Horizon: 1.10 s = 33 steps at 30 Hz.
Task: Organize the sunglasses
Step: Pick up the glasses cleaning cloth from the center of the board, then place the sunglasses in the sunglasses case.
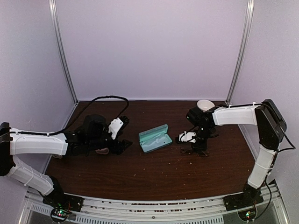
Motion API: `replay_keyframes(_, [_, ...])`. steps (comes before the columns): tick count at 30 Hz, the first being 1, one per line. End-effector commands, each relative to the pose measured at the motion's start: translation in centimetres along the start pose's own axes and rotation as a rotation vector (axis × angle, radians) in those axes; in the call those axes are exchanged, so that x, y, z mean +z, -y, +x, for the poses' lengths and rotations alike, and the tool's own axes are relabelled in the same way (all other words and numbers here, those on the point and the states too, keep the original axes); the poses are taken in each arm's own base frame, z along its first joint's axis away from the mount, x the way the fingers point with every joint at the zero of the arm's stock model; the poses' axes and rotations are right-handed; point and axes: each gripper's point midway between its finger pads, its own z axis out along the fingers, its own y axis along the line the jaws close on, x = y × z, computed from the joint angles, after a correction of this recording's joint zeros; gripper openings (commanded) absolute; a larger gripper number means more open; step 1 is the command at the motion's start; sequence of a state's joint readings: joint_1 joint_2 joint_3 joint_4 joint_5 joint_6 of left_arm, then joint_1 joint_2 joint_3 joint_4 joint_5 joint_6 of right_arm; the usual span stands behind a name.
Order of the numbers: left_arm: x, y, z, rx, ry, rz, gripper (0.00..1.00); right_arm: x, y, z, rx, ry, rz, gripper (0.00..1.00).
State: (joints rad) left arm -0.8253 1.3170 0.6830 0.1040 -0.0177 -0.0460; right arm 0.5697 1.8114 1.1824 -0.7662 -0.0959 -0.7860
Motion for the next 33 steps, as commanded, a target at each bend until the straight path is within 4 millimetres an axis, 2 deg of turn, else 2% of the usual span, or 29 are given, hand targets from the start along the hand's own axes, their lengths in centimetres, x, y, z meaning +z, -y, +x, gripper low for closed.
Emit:
replay_keyframes(1, [-0.4, -0.3, -2.0, -0.008, 0.069, -0.003, 0.73, 0.3, 0.4, 0.6, 0.002, -0.026, 0.008, 0.06])
replay_keyframes(5, [-0.4, -0.3, -2.2, -0.006, 0.074, -0.003, 0.71, -0.4, 0.8, 0.0, 0.001, -0.002, 0.019, 0.00])
replay_keyframes(20, [-0.8, -0.9, -2.2, 0.004, 0.079, -0.026, 0.70, -4.9, 2.2, -3.3, -0.085, 0.073, 0.095, 0.00])
replay_keyframes(26, [-1.2, -1.6, -1.9, -0.004, 0.084, -0.046, 0.70, -6.5, 2.3, -5.7, -0.177, 0.100, 0.141, 0.00])
replay_keyframes(33, [-1.4, -1.9, -1.6, -0.011, 0.086, -0.054, 0.70, -7.8, 2.1, -9.5, -0.304, 0.129, 0.202, 0.00])
